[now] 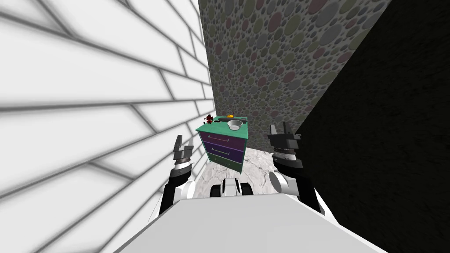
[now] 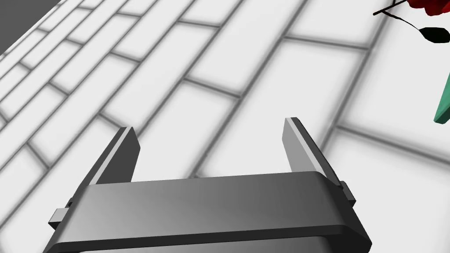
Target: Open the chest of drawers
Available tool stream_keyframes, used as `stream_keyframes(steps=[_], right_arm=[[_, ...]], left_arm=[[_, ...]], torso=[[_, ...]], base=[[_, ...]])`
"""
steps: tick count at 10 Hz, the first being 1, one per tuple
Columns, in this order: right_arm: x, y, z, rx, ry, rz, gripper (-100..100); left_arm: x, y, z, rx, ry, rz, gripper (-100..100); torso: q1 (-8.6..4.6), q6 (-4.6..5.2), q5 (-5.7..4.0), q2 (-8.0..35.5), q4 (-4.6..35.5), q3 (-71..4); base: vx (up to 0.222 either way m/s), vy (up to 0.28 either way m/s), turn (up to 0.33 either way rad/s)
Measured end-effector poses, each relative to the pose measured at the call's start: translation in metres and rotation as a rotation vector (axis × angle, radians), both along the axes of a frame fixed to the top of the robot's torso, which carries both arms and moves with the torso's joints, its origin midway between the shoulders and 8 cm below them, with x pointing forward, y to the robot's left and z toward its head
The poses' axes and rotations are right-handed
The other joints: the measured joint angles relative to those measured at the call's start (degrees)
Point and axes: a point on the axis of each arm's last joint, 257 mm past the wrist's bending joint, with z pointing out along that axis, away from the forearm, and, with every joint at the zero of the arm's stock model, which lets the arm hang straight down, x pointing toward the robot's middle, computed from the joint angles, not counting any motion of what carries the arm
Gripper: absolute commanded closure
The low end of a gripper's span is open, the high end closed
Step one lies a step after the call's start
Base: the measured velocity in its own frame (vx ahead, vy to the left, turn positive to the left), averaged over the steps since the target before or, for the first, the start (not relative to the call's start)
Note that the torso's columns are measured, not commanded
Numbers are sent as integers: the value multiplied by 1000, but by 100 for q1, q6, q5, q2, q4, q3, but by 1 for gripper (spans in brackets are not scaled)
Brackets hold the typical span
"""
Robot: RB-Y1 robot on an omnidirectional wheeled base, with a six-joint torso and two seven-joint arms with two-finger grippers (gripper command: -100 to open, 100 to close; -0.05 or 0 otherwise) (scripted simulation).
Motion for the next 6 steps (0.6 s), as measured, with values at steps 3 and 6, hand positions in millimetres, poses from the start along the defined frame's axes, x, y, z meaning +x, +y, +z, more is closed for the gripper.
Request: stream_keyframes(steps=[3, 6], right_arm=[[0, 0, 0, 0, 0, 0, 0], [0, 0, 0, 0, 0, 0, 0]], left_arm=[[10, -8, -21, 49, 46, -22, -100], [21, -12, -42, 78, 87, -31, -100]], torso=[[-1, -1, 0, 72, 77, -143], [-4, -1, -1, 79, 81, -140]], base=[[37, 16, -45], [39, 14, -54]])
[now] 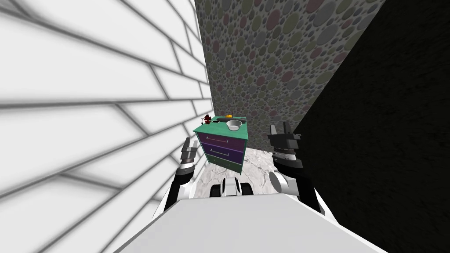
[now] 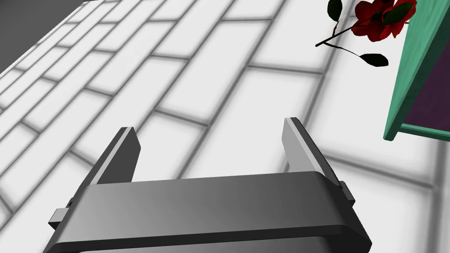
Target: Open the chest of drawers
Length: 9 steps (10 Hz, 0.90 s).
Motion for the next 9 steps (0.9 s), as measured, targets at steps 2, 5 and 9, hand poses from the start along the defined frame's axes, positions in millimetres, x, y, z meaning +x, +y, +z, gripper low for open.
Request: stream_keyframes(steps=[2, 5, 9], right_arm=[[0, 0, 0, 0, 0, 0, 0], [0, 0, 0, 0, 0, 0, 0], [0, 0, 0, 0, 0, 0, 0]], left_arm=[[6, -3, -15, 15, 30, -4, -100], [17, -9, -39, 34, 72, -8, -100], [27, -15, -65, 49, 120, -12, -100]], torso=[[3, -1, 1, -2, -1, -2], [0, 0, 0, 0, 0, 0], [2, 0, 1, -2, -1, -2]], base=[[43, 19, -48], [36, 15, -55], [36, 16, -47]])
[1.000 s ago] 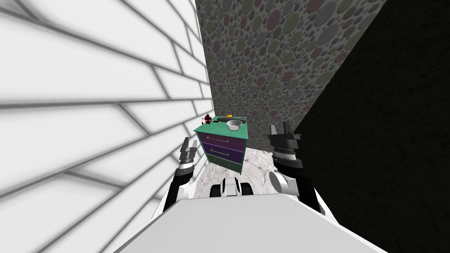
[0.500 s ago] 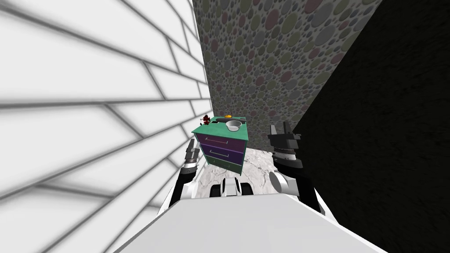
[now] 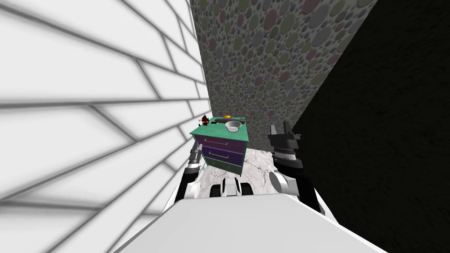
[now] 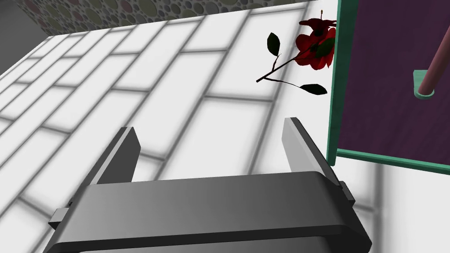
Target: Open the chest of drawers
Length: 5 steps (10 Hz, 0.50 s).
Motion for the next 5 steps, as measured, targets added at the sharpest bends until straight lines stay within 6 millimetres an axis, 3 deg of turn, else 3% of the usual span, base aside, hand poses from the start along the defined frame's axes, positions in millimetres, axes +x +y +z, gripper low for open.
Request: stream_keyframes(steps=[5], right_arm=[[0, 0, 0, 0, 0, 0, 0]], left_arm=[[12, -9, -36, 18, 61, -7, -100]], torso=[[2, 0, 1, 3, 1, 2]], base=[[35, 16, -51]])
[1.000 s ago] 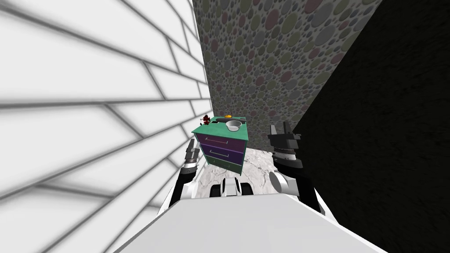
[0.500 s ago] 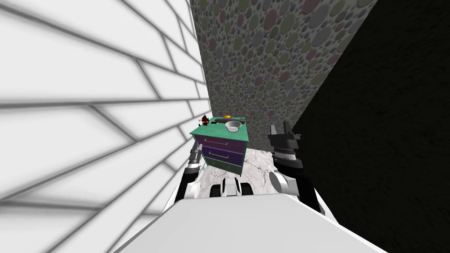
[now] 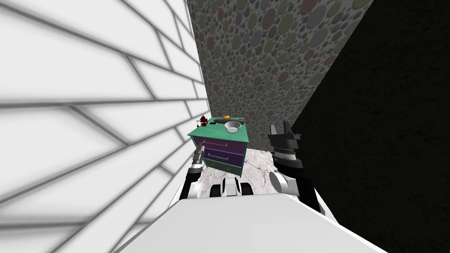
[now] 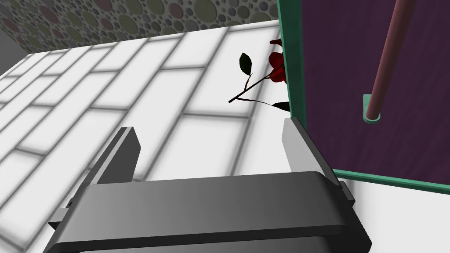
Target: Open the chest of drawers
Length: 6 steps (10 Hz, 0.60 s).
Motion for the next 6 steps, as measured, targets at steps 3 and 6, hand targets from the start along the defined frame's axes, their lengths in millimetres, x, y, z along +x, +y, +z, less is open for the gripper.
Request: stream_keyframes(steps=[3, 6], right_arm=[[0, 0, 0, 0, 0, 0, 0], [0, 0, 0, 0, 0, 0, 0]], left_arm=[[7, -7, -22, 22, 41, -10, -100], [12, -13, -48, 52, 88, -24, -100]], torso=[[1, 1, 0, -6, -1, -3], [-4, 1, -1, -1, 0, -1]], base=[[43, 24, -66], [45, 20, -53]])
